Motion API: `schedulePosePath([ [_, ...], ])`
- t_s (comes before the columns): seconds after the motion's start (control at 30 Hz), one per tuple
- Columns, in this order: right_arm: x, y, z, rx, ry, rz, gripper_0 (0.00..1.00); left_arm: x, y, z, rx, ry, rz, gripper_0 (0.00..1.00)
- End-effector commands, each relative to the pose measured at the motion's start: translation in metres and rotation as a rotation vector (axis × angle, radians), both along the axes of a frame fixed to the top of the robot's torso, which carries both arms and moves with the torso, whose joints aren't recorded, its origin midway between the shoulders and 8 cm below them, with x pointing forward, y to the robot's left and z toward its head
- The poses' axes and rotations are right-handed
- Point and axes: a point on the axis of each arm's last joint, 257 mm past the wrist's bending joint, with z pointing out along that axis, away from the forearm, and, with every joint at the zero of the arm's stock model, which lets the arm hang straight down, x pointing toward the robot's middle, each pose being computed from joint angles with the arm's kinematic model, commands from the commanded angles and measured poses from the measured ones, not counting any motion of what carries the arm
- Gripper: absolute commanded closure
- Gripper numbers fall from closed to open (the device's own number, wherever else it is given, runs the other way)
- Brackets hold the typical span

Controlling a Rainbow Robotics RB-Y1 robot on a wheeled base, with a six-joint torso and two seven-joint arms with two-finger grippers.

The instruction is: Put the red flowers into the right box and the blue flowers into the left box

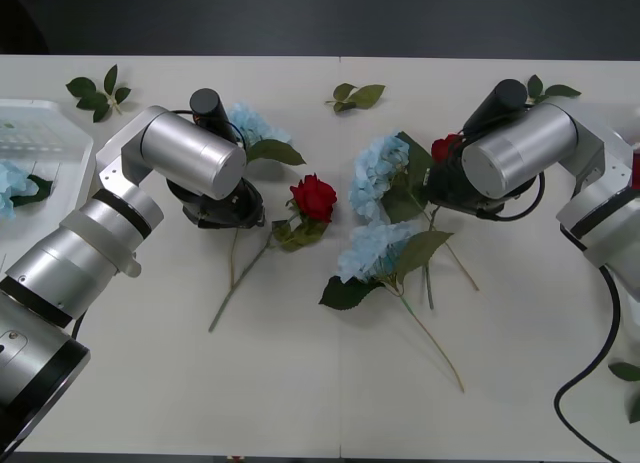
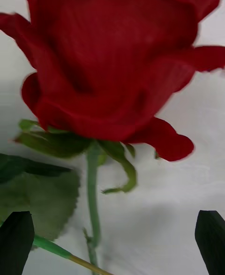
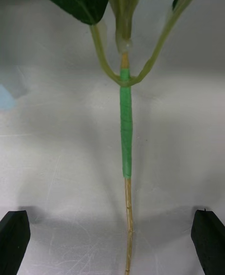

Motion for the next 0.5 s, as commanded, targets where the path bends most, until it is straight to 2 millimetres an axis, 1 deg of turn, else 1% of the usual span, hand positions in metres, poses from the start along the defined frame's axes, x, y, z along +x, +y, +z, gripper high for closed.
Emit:
schedulePosePath([
  [0.03, 0.0159, 0.0086, 0.0209, 0.027, -0.048, -0.017, 0.00, 0.0198, -0.0125, 0.0290, -0.028, -0.054, 0.019, 0.00],
  [0.1, 0.0154, 0.0087, 0.0206, 0.026, -0.046, -0.015, 0.00, 0.0189, -0.0117, 0.0269, -0.025, -0.051, 0.019, 0.00],
  [0.13, 0.0153, 0.0097, 0.0204, 0.027, -0.046, -0.012, 0.00, 0.0193, -0.0115, 0.0275, -0.027, -0.051, 0.020, 0.03],
  [0.2, 0.0146, 0.0097, 0.0195, 0.027, -0.044, -0.011, 0.05, 0.0196, -0.0117, 0.0276, -0.028, -0.053, 0.021, 0.08],
  [0.33, 0.0137, 0.0086, 0.0159, 0.027, -0.035, -0.012, 0.11, 0.0189, -0.0115, 0.0256, -0.021, -0.052, 0.016, 0.26],
  [0.4, 0.0141, 0.0109, 0.0148, 0.029, -0.035, -0.011, 0.20, 0.0190, -0.0129, 0.0249, -0.023, -0.054, 0.016, 0.44],
  [0.43, 0.0149, 0.0097, 0.0142, 0.028, -0.036, -0.012, 0.25, 0.0197, -0.0125, 0.0249, -0.023, -0.056, 0.018, 0.55],
  [0.5, 0.0160, 0.0119, 0.0122, 0.031, -0.039, -0.012, 0.33, 0.0197, -0.0125, 0.0249, -0.023, -0.056, 0.018, 0.70],
])
